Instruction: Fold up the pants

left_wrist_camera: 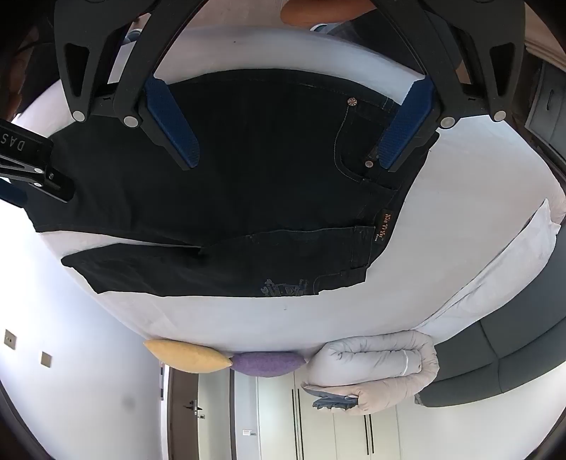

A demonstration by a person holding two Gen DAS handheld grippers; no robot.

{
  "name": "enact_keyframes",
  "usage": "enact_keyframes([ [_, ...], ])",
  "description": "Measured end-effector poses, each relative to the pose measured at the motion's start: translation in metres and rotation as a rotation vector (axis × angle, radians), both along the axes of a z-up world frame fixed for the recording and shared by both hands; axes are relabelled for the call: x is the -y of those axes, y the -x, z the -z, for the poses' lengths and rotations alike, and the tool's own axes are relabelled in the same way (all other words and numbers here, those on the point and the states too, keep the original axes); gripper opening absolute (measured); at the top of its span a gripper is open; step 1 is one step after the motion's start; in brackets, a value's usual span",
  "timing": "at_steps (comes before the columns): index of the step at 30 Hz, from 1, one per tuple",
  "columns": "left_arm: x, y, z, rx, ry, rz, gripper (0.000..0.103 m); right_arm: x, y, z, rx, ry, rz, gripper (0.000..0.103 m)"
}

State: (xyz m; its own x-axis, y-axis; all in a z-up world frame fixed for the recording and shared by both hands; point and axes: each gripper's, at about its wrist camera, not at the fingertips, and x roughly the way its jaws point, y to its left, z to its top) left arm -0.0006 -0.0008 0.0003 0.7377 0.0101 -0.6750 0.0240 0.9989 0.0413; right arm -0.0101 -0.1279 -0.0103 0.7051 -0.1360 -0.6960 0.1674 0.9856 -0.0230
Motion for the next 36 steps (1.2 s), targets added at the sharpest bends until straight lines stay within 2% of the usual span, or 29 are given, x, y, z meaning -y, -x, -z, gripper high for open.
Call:
enact_keyframes([
  [36,-0.0026,-0.0033,0.0074,-0.006,0.004,-0.005,0.103,-0.0043,0.0002,0.0016,0.006,0.009,-0.005,0.103],
])
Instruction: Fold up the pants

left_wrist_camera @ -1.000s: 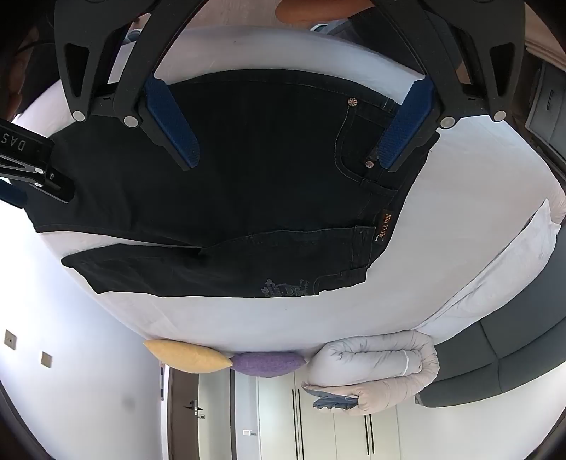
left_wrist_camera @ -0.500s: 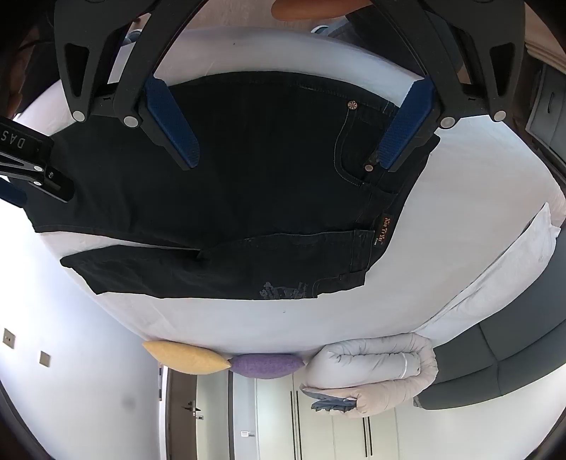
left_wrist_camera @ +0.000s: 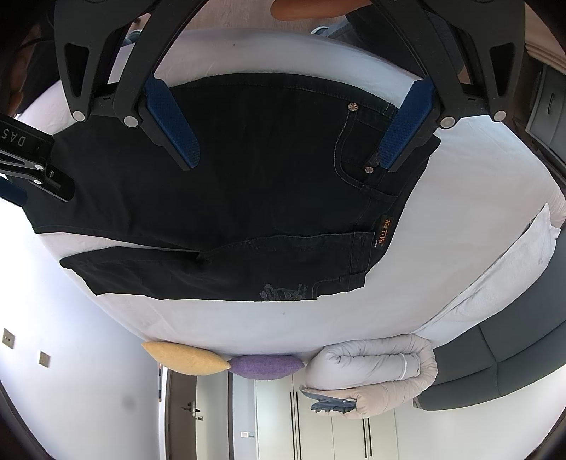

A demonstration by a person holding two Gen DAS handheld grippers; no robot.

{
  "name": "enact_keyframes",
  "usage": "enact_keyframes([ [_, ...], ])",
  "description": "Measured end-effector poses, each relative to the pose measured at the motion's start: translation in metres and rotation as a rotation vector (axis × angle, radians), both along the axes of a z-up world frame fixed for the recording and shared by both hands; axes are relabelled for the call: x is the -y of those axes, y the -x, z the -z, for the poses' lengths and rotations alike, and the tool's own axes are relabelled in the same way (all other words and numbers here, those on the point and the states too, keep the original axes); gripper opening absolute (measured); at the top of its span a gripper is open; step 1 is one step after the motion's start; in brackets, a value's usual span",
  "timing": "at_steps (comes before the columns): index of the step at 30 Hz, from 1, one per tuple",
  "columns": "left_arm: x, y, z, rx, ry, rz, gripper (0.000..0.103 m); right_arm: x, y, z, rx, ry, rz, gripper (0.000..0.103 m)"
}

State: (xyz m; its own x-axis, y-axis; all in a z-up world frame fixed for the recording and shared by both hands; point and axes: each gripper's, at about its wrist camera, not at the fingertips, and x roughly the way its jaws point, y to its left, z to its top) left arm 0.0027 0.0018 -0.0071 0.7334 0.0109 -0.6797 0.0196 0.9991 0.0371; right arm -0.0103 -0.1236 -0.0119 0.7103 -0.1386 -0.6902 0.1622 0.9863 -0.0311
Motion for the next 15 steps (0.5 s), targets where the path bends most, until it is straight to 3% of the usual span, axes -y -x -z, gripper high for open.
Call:
enact_keyframes([
  [15,-0.0009,0.0012,0.0023,-0.002,-0.001,0.001,0.103,-0.0010,0.0004,0.0010,0.000,-0.001,0.000,0.103],
])
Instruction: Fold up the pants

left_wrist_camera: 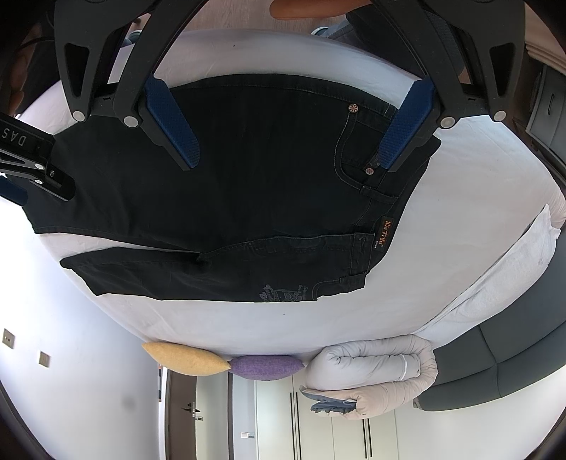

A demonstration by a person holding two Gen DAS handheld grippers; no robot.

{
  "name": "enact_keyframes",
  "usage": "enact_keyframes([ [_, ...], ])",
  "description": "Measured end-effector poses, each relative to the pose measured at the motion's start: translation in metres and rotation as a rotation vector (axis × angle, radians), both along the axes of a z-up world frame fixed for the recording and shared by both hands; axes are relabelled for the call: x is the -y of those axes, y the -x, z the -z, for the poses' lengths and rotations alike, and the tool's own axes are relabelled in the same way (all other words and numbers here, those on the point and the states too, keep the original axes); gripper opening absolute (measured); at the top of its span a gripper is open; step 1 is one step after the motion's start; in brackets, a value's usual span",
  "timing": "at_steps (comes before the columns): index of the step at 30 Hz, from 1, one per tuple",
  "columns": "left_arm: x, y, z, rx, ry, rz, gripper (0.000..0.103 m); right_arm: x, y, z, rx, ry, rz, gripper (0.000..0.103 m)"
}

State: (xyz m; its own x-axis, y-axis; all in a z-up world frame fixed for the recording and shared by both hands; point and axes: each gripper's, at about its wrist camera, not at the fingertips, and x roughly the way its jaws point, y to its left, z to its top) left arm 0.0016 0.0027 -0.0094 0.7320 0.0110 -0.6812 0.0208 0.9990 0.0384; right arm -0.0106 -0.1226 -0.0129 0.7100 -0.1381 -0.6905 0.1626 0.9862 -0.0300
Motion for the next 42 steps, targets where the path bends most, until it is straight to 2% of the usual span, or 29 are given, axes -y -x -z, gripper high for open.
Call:
enact_keyframes([
  [36,0.001,0.000,0.007,-0.017,0.003,-0.008,0.103,-0.003,0.003,0.005,-0.003,-0.006,-0.004,0.103],
  [40,0.006,0.007,0.007,0.017,0.003,0.007,0.103,-0.007,0.004,0.010,0.000,-0.013,-0.005,0.103],
  [42,0.013,0.014,0.008,0.059,-0.048,0.026,0.103,-0.006,0.004,0.010,0.003,-0.019,-0.007,0.103],
])
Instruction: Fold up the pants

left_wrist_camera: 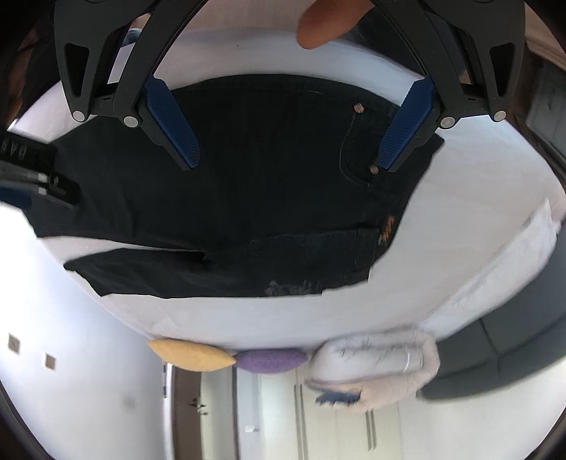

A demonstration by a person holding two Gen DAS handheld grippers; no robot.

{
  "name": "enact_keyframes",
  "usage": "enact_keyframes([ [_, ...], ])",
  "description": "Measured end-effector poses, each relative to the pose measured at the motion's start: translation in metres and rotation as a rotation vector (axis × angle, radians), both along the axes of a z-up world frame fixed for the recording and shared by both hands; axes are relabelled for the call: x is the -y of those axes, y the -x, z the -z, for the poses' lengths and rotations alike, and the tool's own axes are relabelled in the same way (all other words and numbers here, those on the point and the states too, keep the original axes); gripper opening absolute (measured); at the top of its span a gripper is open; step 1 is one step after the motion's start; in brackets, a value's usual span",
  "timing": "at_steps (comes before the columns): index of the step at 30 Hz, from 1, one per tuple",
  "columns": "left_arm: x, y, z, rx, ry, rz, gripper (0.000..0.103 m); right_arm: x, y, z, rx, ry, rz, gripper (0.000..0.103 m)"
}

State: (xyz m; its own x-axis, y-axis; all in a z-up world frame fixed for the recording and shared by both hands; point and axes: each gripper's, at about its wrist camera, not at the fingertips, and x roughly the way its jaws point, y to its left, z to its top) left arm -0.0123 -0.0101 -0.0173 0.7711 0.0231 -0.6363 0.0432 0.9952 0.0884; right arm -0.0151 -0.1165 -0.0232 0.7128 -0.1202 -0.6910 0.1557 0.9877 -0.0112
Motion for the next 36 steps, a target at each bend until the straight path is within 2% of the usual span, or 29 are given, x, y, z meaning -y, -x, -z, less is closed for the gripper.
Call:
enact_keyframes([
  [3,0.016,0.009,0.003,0.073,-0.189,-0.004,0.103,0.001,0.002,0.000,0.008,-0.012,-0.001,0.103],
  [5,0.029,0.018,0.004,0.161,-0.344,0.021,0.103,0.006,0.002,-0.003,0.014,-0.025,-0.004,0.103],
  [7,0.036,0.025,0.003,0.244,-0.467,0.023,0.103,0.007,0.004,-0.004,0.028,-0.041,-0.008,0.103],
  [9,0.037,0.027,-0.002,0.316,-0.534,0.003,0.103,0.009,0.004,-0.007,0.040,-0.053,-0.013,0.103],
  [12,0.026,0.023,-0.013,0.397,-0.580,-0.034,0.103,0.015,0.004,-0.014,0.082,-0.079,-0.034,0.103],
  [14,0.013,0.005,-0.020,0.365,-0.584,-0.048,0.103,0.022,0.001,-0.021,0.114,-0.091,-0.056,0.103],
  [16,-0.004,-0.019,-0.023,0.296,-0.545,-0.059,0.103,0.027,-0.004,-0.029,0.148,-0.095,-0.099,0.103],
  [19,-0.038,-0.055,-0.029,0.255,-0.406,-0.058,0.103,0.033,-0.024,-0.042,0.175,-0.086,-0.189,0.103],
  [20,-0.051,-0.074,-0.027,0.194,-0.355,-0.069,0.103,0.034,-0.031,-0.046,0.179,-0.080,-0.210,0.103],
  [22,-0.070,-0.108,-0.022,0.093,-0.300,-0.077,0.103,0.038,-0.051,-0.052,0.190,-0.064,-0.265,0.103],
  [26,-0.101,-0.182,-0.020,0.041,-0.177,-0.007,0.103,0.040,-0.100,-0.060,0.181,-0.029,-0.389,0.103],
  [31,-0.126,-0.298,-0.021,-0.067,0.019,0.185,0.103,0.033,-0.151,-0.057,0.162,0.042,-0.565,0.103],
  [34,-0.130,-0.360,-0.005,-0.172,0.054,0.301,0.102,0.032,-0.182,-0.049,0.125,0.057,-0.645,0.102],
  [36,-0.131,-0.400,0.010,-0.264,0.063,0.389,0.102,0.033,-0.204,-0.042,0.087,0.053,-0.678,0.096],
])
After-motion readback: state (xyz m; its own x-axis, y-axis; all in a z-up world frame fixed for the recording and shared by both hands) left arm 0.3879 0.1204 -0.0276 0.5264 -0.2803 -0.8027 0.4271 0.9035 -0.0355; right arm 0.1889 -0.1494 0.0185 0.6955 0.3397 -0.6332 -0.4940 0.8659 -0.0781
